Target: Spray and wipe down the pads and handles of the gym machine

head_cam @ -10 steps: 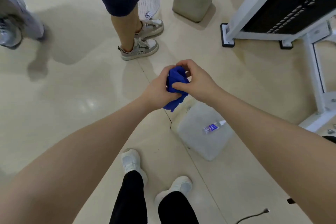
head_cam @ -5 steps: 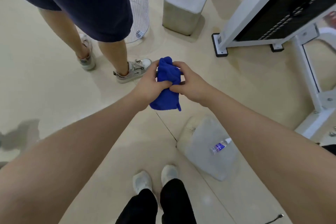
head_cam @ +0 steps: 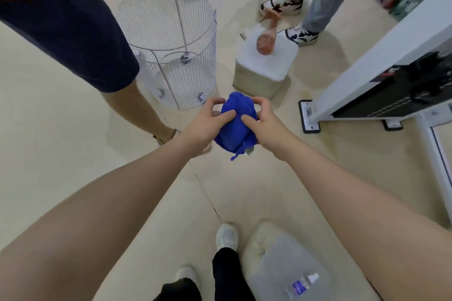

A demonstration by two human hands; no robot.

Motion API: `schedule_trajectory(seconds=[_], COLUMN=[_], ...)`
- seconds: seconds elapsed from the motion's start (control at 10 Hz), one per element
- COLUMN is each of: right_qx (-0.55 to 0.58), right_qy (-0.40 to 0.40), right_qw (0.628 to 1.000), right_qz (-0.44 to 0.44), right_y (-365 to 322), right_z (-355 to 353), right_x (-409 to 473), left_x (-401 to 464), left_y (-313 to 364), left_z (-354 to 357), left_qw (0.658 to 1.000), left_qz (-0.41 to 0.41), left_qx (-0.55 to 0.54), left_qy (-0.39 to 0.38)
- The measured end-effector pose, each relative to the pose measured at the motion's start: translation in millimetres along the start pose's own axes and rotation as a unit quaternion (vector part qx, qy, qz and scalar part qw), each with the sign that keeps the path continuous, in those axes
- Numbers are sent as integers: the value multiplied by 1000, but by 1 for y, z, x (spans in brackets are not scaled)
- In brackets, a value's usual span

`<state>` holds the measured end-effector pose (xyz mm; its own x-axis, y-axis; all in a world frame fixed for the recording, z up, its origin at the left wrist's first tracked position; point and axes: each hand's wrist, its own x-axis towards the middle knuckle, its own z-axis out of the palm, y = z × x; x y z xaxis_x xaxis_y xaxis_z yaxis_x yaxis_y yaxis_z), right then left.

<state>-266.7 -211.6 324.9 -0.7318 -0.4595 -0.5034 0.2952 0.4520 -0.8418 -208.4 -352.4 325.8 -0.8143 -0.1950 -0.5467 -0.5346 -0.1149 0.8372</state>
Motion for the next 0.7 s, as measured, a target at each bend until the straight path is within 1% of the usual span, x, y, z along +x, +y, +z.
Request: schedule_trajectory(seconds=[0.1,0.2,0.3,0.4,0.5,0.6,0.7], right_qx=[8,53,86,141,228,148,40], right_qy=[5,34,37,21,-19,1,34], right_qw=[1000,997,994,989,973,988,996], right_qz=[10,38,50,34,19,44,70], right_y=[-34,-73,-110,-154,-186,-185,-165], right_z=[8,20,36,52,62,66,61], right_x=[40,88,138,199,243,263,252], left_x=[28,57,95,144,178,194,187], left_y=[27,55,79,112,138,140,125], left_z=[-26,-60,-96,-139,-173,-189,-190], left_qw=[1000,999,997,990,983,985,977], left_qz=[-19,-13,8,25,13,-12,-17], left_qx=[-23,-31,-36,-67,-118,-24,89], left_qy=[-1,7,67,118,140,168,193])
